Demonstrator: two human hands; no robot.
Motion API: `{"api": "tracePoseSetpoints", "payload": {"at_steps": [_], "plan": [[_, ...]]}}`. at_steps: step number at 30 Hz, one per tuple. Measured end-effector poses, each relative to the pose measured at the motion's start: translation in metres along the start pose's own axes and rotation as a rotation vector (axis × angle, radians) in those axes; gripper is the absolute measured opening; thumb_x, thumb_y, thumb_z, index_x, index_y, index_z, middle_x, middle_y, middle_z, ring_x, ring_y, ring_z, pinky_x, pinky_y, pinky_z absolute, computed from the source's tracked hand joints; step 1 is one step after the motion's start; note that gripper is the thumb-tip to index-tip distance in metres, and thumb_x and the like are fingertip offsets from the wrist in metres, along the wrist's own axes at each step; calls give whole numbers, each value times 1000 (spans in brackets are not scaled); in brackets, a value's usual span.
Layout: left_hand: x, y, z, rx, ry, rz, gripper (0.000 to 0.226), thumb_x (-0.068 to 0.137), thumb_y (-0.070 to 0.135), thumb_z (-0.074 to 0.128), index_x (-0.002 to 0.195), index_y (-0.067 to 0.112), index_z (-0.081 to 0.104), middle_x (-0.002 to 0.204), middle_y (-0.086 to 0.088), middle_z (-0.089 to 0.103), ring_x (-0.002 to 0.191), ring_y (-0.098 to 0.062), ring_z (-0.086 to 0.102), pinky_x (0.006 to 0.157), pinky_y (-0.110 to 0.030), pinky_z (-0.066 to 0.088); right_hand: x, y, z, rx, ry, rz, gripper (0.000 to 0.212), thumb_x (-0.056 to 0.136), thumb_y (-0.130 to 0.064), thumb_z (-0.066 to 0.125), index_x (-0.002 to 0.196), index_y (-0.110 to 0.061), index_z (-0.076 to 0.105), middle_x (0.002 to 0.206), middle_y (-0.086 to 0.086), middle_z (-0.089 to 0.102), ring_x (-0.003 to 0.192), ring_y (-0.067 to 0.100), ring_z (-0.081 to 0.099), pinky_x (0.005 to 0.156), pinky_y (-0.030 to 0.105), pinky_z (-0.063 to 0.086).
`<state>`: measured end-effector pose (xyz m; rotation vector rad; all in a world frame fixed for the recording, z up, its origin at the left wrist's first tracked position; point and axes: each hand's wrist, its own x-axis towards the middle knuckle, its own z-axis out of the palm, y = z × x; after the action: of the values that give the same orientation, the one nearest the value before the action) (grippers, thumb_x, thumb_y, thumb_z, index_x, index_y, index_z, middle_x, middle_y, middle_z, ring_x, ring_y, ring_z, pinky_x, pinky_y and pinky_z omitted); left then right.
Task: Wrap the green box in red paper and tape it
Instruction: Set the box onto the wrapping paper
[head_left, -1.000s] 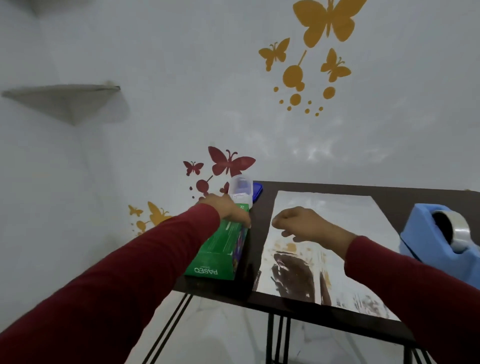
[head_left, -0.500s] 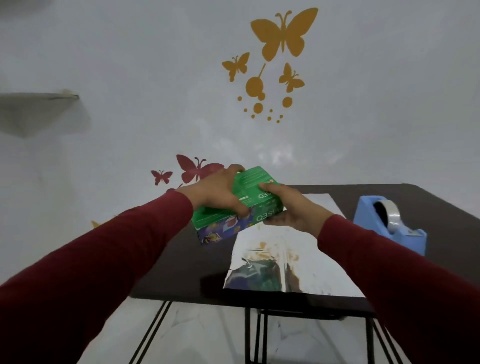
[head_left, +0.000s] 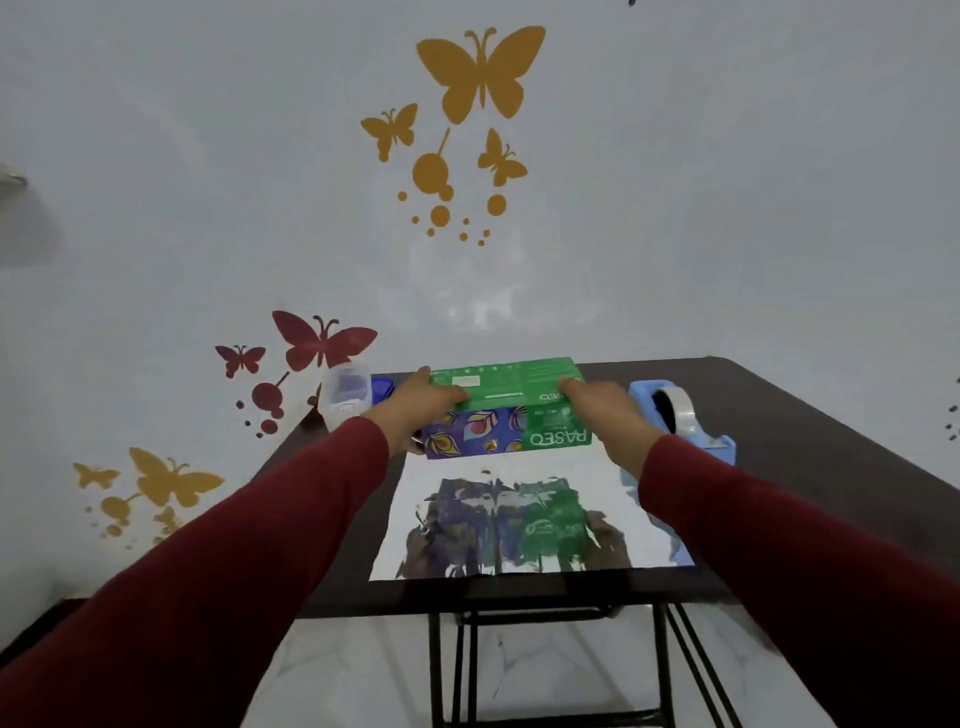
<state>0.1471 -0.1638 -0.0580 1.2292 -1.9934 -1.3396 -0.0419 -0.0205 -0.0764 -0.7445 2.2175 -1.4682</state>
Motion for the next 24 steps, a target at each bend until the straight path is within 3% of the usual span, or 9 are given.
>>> {"api": "tracePoseSetpoints", "payload": {"at_steps": [2,3,5,7,9,11,16,21,24], "plan": [[7,-3,9,8,4,19,66,90,37,72,145,18,41,119,-14,70,91,-30,71,79,-45,58,6,7,-3,-13,5,-17,44,92,-48,60,105,-6,70,101,10,72,94,29,69,86,44,57],[11,-5,13,32,3,25,67,93,34,71,149,19,39,127,-14,67,99,-30,69,81,-41,55,6,12,-3,-28,6,-6,40,91,-46,62,100,-7,70,97,11,72,97,30,69,89,46,57],[18,-7,20,79,7,38,83,96,31,70,163,19,21,148,-12,52,123,-30,59,90,-36,48,8,22,0,-54,21,13,37,92,-44,64,95,-7,69,89,8,69,97,31,69,92,47,58],[22,-7,26,93,5,31,88,97,28,68,165,18,13,155,-11,44,126,-28,53,93,-33,45,13,32,3,-106,44,34,41,91,-48,64,97,-8,70,86,6,67,92,28,68,90,45,59],[22,-8,30,95,0,16,91,94,30,69,165,19,13,153,-11,47,119,-27,54,94,-32,46,19,37,4,-195,55,38,47,90,-55,61,98,-10,70,92,6,69,94,28,68,89,43,59],[26,-12,36,107,-11,-1,101,83,40,72,164,20,16,151,-11,50,126,-30,57,103,-38,50,25,40,3,-266,38,41,47,92,-59,56,94,-14,69,97,6,70,94,28,67,86,39,58],[60,-35,42,150,-9,-3,120,54,56,66,159,15,27,145,-12,57,127,-34,60,104,-47,53,26,42,1,-392,27,10,46,99,-58,47,98,-17,69,98,4,64,99,29,62,78,29,38],[62,-36,40,142,30,26,110,56,56,63,154,15,37,138,-9,62,122,-30,63,102,-44,54,31,47,3,-289,40,-10,44,95,-58,56,92,-17,69,95,7,70,91,27,67,78,34,53],[68,-37,38,102,47,28,111,52,57,64,153,20,37,134,-10,64,118,-31,66,98,-48,57,35,44,2,-245,44,-42,50,92,-61,57,107,-17,72,107,7,72,101,29,68,90,41,58]]}}
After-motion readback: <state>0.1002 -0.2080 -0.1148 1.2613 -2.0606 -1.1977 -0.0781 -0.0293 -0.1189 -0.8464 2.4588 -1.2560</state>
